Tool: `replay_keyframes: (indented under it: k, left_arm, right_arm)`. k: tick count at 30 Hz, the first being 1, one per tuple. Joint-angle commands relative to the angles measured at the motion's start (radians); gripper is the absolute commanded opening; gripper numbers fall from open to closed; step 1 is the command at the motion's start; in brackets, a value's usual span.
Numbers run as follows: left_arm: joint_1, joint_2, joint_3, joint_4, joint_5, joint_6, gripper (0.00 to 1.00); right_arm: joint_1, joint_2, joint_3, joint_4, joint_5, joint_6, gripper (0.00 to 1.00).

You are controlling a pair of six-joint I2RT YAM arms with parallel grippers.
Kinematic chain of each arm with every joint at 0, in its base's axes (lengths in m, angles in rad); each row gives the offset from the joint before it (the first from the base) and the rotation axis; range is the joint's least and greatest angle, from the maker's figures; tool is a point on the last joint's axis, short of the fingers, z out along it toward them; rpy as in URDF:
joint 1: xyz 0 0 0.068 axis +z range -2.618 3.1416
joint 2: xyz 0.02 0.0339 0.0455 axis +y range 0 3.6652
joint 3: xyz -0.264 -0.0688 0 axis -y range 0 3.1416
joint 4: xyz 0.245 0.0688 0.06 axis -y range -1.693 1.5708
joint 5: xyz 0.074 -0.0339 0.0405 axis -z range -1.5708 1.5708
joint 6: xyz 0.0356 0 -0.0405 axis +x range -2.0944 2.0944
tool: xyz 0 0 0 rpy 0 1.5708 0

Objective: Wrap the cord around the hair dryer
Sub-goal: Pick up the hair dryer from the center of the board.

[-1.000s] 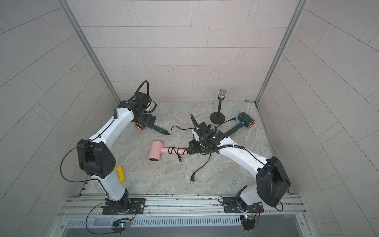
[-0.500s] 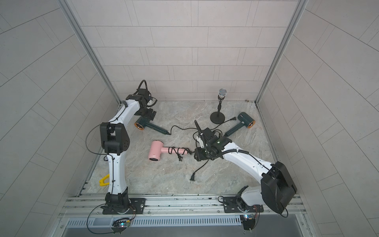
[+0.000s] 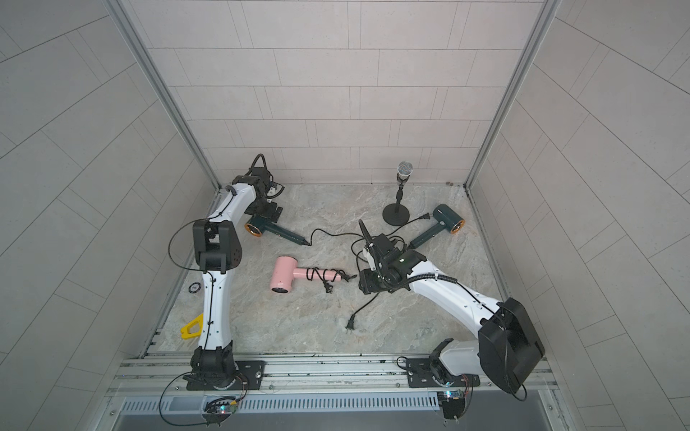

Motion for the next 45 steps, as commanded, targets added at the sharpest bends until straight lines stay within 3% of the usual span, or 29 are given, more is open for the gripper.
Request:
replay_keyframes:
  k: [1,9,15,22,26,31,36,41,45]
  left_arm:
    - [0.003,0.036,0.041,-0.053,0.007,0.001,1.0]
    - [0.007,0.057,0.02,-0.071,0.004,-0.01,0.98]
    - [0.012,0.043,0.027,-0.086,-0.037,-0.029,0.58]
    - [0.017,-0.084,0.049,-0.135,0.035,-0.138,0.25]
    - [0.017,-0.194,0.046,-0.19,0.127,-0.194,0.16]
    - [0.015,-0.342,0.039,-0.276,0.111,-0.218,0.01]
    - [0.016,-0.53,-0.069,-0.277,0.213,-0.27,0.0]
    - [0.015,-0.632,-0.091,-0.324,0.366,-0.297,0.0]
    - [0.015,-0.698,-0.091,-0.316,0.424,-0.318,0.0]
  right_arm:
    - [-0.005,-0.035,-0.01,-0.019,0.038,-0.004,0.56]
    - [-0.045,-0.084,-0.042,-0.025,0.051,-0.011,0.55]
    - [-0.091,-0.139,-0.047,-0.037,0.074,-0.039,0.55]
    - [-0.213,-0.141,0.002,-0.046,0.028,-0.103,0.55]
    - [-0.273,-0.103,0.05,-0.046,0.007,-0.138,0.55]
    - [-0.298,-0.058,0.088,-0.039,-0.005,-0.178,0.55]
    - [-0.311,-0.035,0.119,0.035,-0.075,-0.247,0.53]
    - [-0.32,-0.04,0.028,0.361,-0.25,-0.274,0.51]
    - [-0.32,-0.02,-0.007,0.517,-0.288,-0.272,0.52]
